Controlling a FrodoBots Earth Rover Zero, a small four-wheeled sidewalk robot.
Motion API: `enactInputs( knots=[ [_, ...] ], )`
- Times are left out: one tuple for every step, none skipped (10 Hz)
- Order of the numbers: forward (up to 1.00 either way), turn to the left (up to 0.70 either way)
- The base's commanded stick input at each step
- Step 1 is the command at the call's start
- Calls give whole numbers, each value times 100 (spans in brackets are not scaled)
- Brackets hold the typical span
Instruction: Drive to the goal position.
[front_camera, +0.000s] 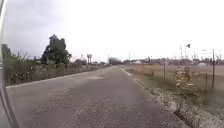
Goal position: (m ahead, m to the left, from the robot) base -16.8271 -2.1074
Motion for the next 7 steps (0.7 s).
enactInputs(
  knots=[
    [7,0],
    [8,0],
    [7,0],
    [7,0],
    [8,0],
    [8,0],
    [8,0]
  ],
)
